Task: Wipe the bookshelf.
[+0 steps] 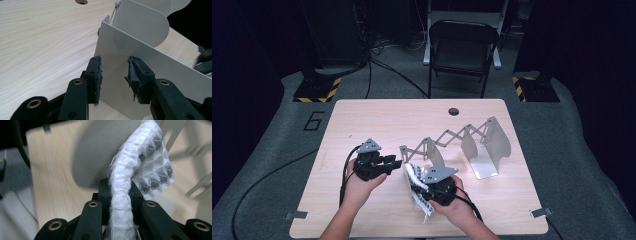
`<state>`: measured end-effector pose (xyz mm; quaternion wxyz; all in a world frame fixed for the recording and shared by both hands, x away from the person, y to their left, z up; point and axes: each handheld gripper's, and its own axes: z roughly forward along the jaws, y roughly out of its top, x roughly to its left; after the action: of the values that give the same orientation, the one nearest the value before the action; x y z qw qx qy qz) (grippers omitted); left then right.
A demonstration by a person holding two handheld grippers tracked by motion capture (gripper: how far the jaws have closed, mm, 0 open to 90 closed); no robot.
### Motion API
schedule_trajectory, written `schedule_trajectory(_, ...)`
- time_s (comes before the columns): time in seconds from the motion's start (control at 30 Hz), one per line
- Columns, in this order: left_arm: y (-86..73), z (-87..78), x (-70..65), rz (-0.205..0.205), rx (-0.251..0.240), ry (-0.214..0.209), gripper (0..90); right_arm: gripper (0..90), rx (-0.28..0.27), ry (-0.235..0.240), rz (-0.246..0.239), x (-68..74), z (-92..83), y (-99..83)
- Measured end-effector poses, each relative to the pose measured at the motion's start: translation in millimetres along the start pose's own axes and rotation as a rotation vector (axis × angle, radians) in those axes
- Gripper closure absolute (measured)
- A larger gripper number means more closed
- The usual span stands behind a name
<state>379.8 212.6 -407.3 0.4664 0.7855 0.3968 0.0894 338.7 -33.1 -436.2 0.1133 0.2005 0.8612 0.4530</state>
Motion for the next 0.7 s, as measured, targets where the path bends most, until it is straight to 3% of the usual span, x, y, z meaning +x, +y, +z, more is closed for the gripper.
schedule_trajectory(0.07,-0.1,0.4,0.3,0.004,0.003,0.004,62.4,77.9,-0.061,0.004,0.003,1.9,-12.7,8.9)
schedule_trajectory(0.13,-0.3,0.8,0.3,0.009,0.007,0.007,62.4,77.9,-0.074,0.014,0.002,4.5,-17.2,9.4)
schedule_trajectory(0.2,-0.9,1.4,0.5,0.007,0.007,0.006,62.4,77.9,-0.046,0.022,-0.018,5.3,-13.1,3.0)
schedule_trajectory(0.23,-1.1,1.5,0.5,0.005,0.008,0.006,62.4,77.9,-0.003,0.026,-0.007,7.3,-4.3,-7.5)
schedule_trajectory(0.37,-1.5,2.2,1.1,0.013,0.008,0.010,62.4,77.9,0.078,0.044,0.001,8.3,16.5,-31.8)
schedule_trajectory(0.47,-1.4,2.3,1.1,0.014,0.006,0.014,62.3,77.9,0.088,0.043,0.009,8.9,16.6,-33.5)
schedule_trajectory(0.53,-1.3,2.3,1.4,0.013,0.006,0.012,62.1,77.9,0.051,0.044,0.016,9.1,6.2,-25.0)
schedule_trajectory(0.57,-1.3,2.4,1.4,0.014,0.006,0.012,62.1,77.9,0.001,0.035,0.015,9.9,-1.4,-18.5)
schedule_trajectory(0.7,-1.5,2.4,1.0,0.014,0.004,0.016,62.1,77.9,-0.054,0.034,-0.007,12.2,-18.0,-6.4)
